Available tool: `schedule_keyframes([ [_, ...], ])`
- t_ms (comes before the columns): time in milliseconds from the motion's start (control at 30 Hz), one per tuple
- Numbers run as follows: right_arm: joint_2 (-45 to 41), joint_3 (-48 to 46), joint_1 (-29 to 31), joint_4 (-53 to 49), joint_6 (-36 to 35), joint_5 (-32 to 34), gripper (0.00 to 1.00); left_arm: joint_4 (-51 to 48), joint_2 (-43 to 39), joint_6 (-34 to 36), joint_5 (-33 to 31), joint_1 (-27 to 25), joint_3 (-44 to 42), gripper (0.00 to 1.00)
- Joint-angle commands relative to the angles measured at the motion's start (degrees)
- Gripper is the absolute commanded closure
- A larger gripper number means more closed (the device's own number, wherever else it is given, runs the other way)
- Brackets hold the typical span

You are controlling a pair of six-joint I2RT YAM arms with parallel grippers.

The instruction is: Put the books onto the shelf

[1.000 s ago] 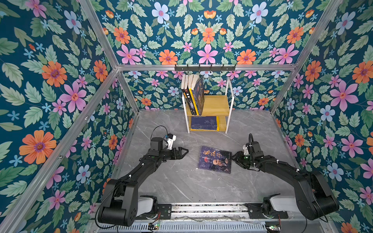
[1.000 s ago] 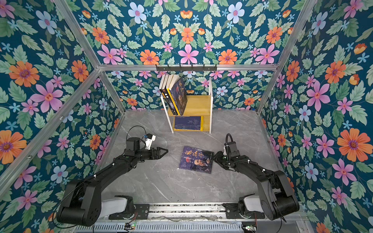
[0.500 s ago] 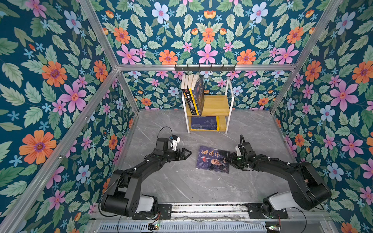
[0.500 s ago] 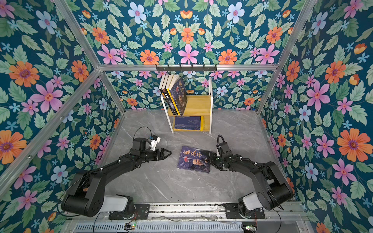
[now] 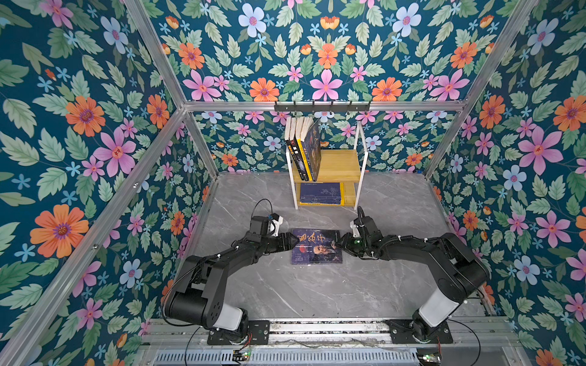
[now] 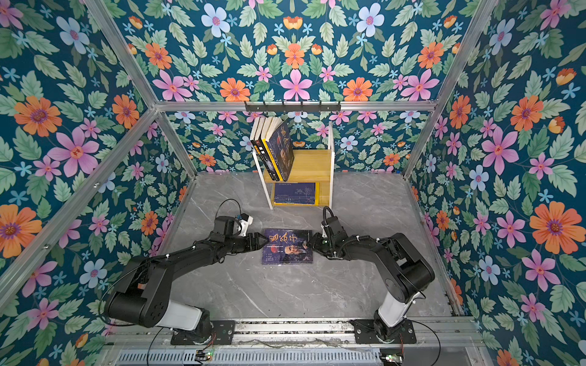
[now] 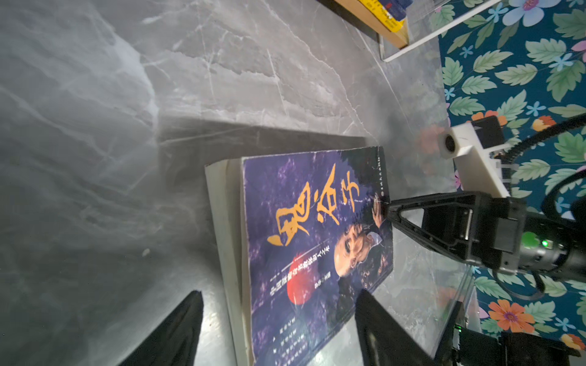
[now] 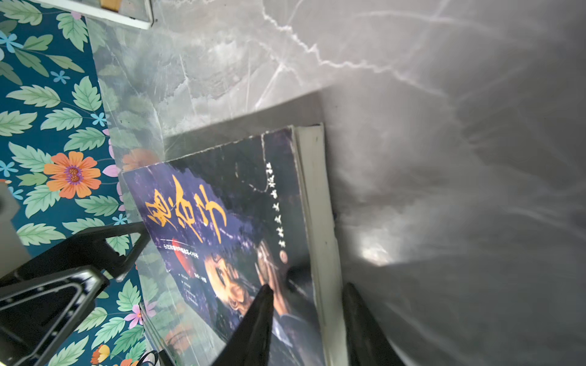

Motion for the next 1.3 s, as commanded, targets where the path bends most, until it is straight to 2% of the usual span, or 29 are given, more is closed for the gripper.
schedule_keyframes([
  [0,1.73,0.41,1.0,-7.65,0.62,1.95,0.62,-1.12,0.62,-0.28,-2.61,0.01,0.4,0.23],
  [467,5.93,2.57,3.18,-5.91,1.77,1.05,0.63,-1.36,1.39,-2.84,-2.9,0.07,-0.07,0.3],
  [833,5.96,1.73,3.17,-5.43,1.98,1.76,0.63,-2.8,-0.54,-2.76,-1.47,0.01,1.2,0.51],
  [900,6.02,1.63,3.18,-4.92,2.13,1.58,0.63,-3.25,-0.92,-2.69,-1.9,0.02,0.78,0.5],
  [1100,5.7,2.48,3.18,-6.7,1.58,1.76,0.63,-8.36,-5.79,-0.65,-7.59,0.45,-3.64,0.31],
  [1267,5.57,2.74,3.31,-7.2,1.52,1.23,0.63,-6.62,-6.66,-2.06,-5.95,0.36,-7.99,0.3],
])
